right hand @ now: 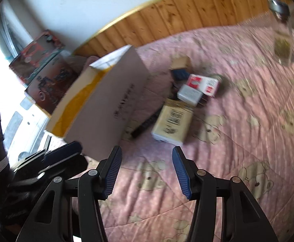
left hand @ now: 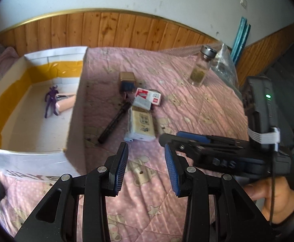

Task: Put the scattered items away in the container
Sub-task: 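Grasp the clear red-printed tube with the left tool while the right tool grasps the beige tissue pack, then lift the tube and tissue pack and carry both toward the white box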

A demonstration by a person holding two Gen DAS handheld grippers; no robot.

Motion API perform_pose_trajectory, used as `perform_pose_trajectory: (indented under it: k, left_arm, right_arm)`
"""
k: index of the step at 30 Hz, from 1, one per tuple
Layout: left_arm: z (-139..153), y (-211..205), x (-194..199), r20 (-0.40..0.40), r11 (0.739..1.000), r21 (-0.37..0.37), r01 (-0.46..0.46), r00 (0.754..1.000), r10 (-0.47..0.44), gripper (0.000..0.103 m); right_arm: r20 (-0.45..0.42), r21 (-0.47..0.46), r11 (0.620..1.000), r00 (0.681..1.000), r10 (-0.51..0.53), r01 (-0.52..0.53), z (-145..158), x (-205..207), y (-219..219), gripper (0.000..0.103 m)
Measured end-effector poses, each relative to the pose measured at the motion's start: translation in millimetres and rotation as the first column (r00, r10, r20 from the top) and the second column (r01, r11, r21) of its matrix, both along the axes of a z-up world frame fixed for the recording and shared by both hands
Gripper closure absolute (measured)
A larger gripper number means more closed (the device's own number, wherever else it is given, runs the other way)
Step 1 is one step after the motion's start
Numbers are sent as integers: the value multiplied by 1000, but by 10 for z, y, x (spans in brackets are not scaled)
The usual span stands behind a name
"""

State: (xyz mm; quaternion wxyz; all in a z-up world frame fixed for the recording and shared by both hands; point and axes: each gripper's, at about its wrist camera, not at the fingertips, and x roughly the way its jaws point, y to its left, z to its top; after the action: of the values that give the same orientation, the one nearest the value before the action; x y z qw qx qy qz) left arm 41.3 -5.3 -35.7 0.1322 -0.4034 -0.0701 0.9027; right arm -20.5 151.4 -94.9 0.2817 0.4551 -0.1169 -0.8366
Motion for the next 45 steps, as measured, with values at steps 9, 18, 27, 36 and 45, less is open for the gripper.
perform_pose_trajectory:
  k: [9,18,27,36,45]
  left_arm:
    - [-318,-26,-319,94,999,-14,-39,995,40,62]
    - [-639,121,-781,152,999,-42,-12,988,18,62]
    - [-1012,287,-1212,173,996,-82,-20,984,34,62]
    - [-1026,255,-1341,163,996,-79,-37,985,49,84]
    - [-868,273,-1241,183,998,-27,-50,982,55,84]
  right_arm:
    - [80,75,996,995,-60,54,-359,-718,-260,23]
    - [142,136,987,984,-109,89,-512,-857,118,51]
    - [171,112,978,966,-194,176,-532,-899,584,50]
    - [97,155,979,984,-148,132,-531,-942,494,50]
    - [92,174,980,989,-119,101,-461,-742,321,51]
